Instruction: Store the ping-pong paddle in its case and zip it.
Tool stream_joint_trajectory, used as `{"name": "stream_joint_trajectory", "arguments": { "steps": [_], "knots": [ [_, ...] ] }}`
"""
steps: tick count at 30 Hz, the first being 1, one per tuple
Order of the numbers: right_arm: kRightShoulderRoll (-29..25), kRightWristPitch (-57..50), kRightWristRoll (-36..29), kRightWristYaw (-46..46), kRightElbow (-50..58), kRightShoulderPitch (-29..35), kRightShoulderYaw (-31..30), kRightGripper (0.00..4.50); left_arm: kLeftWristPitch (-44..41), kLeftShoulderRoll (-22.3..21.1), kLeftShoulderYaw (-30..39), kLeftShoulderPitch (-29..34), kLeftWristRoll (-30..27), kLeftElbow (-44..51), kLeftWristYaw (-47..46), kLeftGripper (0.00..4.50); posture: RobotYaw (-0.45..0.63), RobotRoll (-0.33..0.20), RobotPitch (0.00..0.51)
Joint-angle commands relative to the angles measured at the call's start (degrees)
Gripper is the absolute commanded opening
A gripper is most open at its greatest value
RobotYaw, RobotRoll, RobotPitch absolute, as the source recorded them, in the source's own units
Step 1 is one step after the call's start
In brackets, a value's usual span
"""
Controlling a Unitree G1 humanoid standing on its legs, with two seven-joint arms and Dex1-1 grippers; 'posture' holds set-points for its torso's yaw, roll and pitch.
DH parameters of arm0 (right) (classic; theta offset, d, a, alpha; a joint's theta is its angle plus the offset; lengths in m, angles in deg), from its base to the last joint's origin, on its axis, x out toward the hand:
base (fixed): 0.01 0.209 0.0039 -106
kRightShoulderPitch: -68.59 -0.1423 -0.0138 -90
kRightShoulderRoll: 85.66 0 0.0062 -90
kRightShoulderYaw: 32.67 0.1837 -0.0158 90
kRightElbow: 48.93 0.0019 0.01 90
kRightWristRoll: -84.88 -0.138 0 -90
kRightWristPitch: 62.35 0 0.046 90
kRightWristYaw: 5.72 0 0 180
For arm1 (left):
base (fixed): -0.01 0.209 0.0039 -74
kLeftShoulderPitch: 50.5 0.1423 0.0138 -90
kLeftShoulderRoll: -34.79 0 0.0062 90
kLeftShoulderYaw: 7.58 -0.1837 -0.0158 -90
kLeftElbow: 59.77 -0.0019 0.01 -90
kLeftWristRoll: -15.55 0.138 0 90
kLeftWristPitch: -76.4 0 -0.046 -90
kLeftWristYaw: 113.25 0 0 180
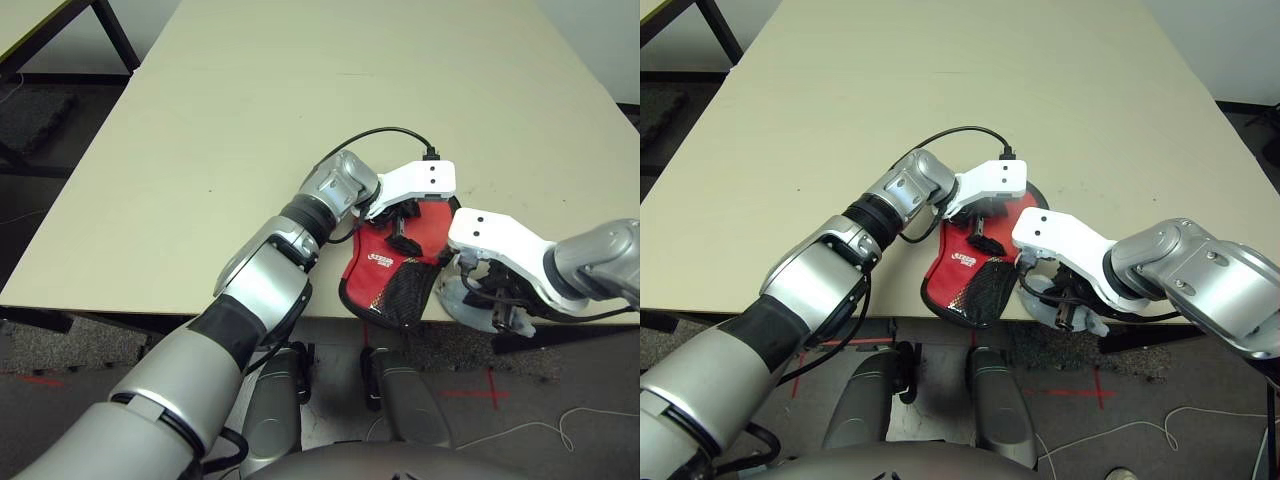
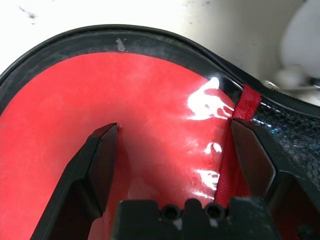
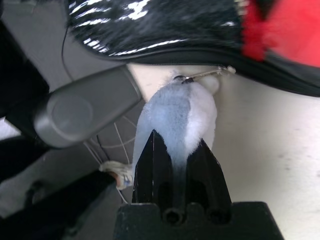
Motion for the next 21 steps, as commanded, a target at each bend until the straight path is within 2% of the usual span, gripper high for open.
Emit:
{"name": "stream_joint_trajectory", "arguments": {
  "steps": [1, 7, 12, 14, 15, 19, 21],
  "knots": [
    [-1.8, 0.6, -2.5, -3.1, 3.6, 1.4, -2.6, 0.01, -3.1, -1.0, -2.4, 2.8, 4.2, -6.3, -3.5, 4.50, -0.19, 0.000, 0.220],
    [-5.9, 2.3, -4.2, -6.0, 8.1, 4.5, -4.3, 0.01, -3.0, -0.7, -2.1, 2.7, 4.2, -6.7, -3.8, 4.50, -0.19, 0.000, 0.222],
    [-5.7, 3.6, -3.2, -5.8, 6.3, 5.0, -4.1, 0.01, -2.9, -0.7, -1.7, 2.8, 4.0, -6.7, -4.0, 4.50, -0.19, 0.000, 0.220],
    [-5.9, 4.3, -3.0, -6.4, 3.9, 4.2, -2.8, 0.74, -2.8, -0.9, -0.9, 2.8, 3.3, -6.2, -4.1, 4.50, -0.19, 0.000, 0.216],
    [-5.9, 4.3, -3.9, -7.2, 2.3, 3.5, -0.9, 0.99, -2.7, -1.2, -0.2, 2.6, 2.7, -5.7, -3.7, 4.50, -0.18, 0.000, 0.214],
    [-6.8, 4.4, -9.0, -12.3, -4.6, 1.0, 7.7, 2.46, -3.5, -2.8, 2.4, 1.9, 0.6, -2.8, -1.2, 4.50, -0.17, 0.000, 0.210],
    [-8.3, 4.4, -10.1, -15.2, -12.2, -3.0, 11.9, 3.29, -5.4, -4.6, 4.1, 1.8, -1.2, 0.6, 1.1, 4.50, -0.16, 0.000, 0.204]
  ]
}}
